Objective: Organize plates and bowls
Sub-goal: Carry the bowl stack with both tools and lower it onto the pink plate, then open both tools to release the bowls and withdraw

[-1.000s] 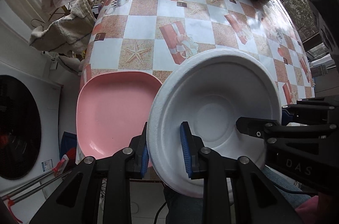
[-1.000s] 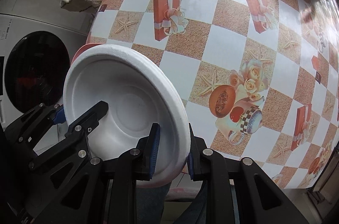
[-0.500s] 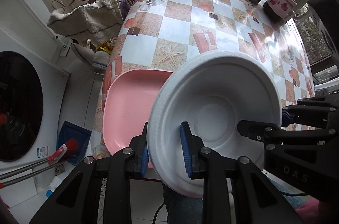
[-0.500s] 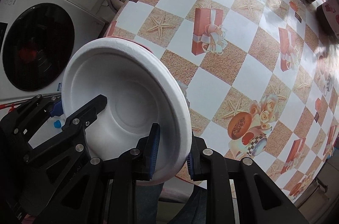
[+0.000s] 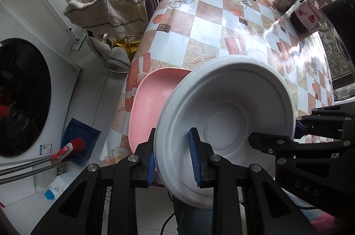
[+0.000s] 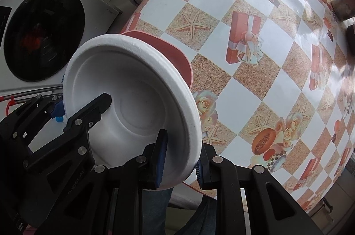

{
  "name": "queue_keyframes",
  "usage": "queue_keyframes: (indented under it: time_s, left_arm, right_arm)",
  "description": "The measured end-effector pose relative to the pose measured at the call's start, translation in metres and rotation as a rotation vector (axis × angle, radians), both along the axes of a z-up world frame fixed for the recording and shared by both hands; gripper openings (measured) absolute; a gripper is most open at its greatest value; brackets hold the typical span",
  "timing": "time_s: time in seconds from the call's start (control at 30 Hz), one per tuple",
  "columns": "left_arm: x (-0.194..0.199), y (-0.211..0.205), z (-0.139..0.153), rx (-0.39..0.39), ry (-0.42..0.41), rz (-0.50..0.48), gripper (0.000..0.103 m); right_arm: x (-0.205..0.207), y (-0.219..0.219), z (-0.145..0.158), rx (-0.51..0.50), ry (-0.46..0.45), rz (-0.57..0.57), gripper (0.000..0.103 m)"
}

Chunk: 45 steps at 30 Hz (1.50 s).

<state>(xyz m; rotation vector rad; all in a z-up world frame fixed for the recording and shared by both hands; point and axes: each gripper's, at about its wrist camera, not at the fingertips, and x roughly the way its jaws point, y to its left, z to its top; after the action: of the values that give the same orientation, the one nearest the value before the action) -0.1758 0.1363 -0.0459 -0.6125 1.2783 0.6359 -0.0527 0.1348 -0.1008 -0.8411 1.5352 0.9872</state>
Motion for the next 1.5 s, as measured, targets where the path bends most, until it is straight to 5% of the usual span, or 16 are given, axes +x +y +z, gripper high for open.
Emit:
queue_keyframes:
  time_s: [0.93, 1.13, 1.23, 1.3, 1.47, 1.5]
  left_arm:
    - [-0.011, 0.022, -0.025, 0.0, 0.077, 0.039, 0.029]
    - [-0.014, 0.02, -0.013, 0.068, 0.037, 0.051, 0.053]
    - [-0.02, 0.026, -0.008, 0.069, 0.045, 0.068, 0.061]
    - [-0.022, 0.029, -0.009, 0.057, 0.088, 0.07, 0.07]
    - [-0.025, 0.024, 0.002, 0.068, 0.103, 0.045, 0.08]
    - [-0.025, 0.022, 0.008, 0.077, 0.097, 0.033, 0.081]
  right_arm:
    - [-0.011, 0.035, -0.043, -0.044, 0.055, -0.015, 0.025]
    - [-0.009, 0.032, -0.041, -0.036, 0.041, 0.0, 0.026]
    - [-0.003, 0.026, -0.036, -0.035, 0.014, -0.016, 0.048]
    - [0.006, 0.02, -0.029, -0.015, -0.009, -0.037, 0.074]
    - [0.02, 0.011, -0.007, 0.023, 0.012, -0.085, 0.087]
    - [0.021, 0.009, -0.003, 0.021, 0.007, -0.087, 0.102]
